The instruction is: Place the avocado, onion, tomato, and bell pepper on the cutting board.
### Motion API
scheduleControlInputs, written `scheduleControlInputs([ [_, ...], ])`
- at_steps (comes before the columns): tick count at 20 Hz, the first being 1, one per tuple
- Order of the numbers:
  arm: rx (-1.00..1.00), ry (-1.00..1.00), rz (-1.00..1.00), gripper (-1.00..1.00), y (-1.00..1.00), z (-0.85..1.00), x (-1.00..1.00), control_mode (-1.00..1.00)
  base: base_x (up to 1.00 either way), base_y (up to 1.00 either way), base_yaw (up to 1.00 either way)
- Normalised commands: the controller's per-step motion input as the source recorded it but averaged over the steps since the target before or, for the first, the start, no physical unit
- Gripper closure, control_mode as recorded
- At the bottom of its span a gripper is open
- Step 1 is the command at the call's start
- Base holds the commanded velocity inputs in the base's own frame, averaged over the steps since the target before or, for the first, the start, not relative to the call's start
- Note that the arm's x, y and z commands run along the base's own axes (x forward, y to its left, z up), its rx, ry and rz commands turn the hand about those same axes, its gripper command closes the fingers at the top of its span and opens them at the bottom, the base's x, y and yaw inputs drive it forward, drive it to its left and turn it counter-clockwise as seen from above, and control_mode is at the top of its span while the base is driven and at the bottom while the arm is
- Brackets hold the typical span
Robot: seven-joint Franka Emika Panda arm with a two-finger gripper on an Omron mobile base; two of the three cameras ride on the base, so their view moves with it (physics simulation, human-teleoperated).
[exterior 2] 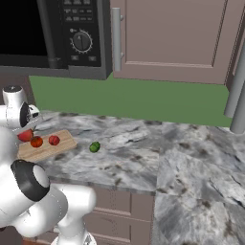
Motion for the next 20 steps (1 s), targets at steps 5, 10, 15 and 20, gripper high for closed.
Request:
scheduleControlInputs([
  [5,0.0,0.0,0.06,1.0,0.09,-0.27,0.0,-1.0,0.0,0.0,0.0],
  [10,0.0,0.0,0.06,1.0,0.12,-0.25,0.0,-1.0,0.0,0.0,0.0],
  [15,0.0,0.0,0.05,1.0,0.14,-0.22,0.0,-1.0,0.0,0.0,0.0],
  [20,0.0,0.0,0.04,1.0,0.15,-0.23,0.0,-1.0,0.0,0.0,0.0],
])
